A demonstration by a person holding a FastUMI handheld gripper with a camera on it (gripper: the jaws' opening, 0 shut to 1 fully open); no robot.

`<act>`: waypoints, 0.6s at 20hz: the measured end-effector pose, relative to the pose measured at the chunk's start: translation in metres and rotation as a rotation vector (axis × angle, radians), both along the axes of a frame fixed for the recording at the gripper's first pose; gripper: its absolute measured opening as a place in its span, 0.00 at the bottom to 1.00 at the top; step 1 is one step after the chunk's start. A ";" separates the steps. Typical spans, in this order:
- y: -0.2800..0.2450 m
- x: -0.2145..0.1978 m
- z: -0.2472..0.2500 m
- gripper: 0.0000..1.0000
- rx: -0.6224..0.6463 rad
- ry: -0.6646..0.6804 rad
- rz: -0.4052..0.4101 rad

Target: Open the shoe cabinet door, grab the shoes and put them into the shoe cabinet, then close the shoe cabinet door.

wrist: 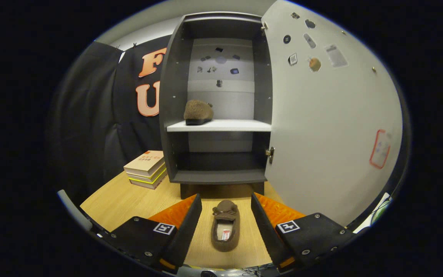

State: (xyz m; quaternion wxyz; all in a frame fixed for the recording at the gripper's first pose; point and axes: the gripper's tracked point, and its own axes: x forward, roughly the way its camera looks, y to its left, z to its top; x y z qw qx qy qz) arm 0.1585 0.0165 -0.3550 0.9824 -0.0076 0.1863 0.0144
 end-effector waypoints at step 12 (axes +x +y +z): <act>0.034 0.047 -0.166 0.80 0.021 0.178 0.038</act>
